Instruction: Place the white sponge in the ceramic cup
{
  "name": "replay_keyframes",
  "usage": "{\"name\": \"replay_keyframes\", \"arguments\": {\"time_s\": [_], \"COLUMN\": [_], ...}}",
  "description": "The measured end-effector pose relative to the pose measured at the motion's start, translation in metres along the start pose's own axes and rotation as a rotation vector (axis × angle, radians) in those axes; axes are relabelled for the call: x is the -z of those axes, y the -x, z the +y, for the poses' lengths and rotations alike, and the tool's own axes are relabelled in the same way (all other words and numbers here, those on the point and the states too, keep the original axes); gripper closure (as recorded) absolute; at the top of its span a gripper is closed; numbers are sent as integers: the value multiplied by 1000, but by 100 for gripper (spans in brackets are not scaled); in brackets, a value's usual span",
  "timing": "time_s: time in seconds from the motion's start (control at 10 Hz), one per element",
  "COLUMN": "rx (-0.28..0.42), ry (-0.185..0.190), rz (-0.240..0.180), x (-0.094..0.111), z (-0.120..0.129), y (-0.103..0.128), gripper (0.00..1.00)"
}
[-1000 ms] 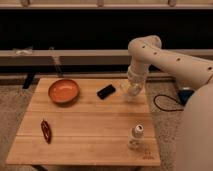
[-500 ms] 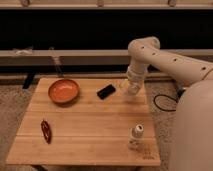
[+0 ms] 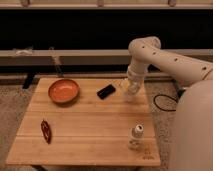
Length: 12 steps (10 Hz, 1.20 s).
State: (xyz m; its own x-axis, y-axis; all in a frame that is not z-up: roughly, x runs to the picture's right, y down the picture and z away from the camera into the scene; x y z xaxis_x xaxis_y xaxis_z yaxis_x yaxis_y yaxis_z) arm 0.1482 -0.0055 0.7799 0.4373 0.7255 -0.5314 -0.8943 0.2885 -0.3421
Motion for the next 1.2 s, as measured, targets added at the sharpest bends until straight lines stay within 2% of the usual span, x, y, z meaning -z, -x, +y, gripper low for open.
{"name": "replay_keyframes", "arguments": {"time_s": [0.3, 0.5, 0.8, 1.0, 1.2], "rx": [30, 38, 49, 44, 43], "ry": [15, 25, 51, 54, 40], "rz": [-19, -30, -54, -63, -74], "x": [-2, -5, -22, -35, -42], "z": [-11, -14, -15, -19, -22], "y": [23, 30, 35, 40, 47], "gripper": [100, 100, 100, 100, 100]}}
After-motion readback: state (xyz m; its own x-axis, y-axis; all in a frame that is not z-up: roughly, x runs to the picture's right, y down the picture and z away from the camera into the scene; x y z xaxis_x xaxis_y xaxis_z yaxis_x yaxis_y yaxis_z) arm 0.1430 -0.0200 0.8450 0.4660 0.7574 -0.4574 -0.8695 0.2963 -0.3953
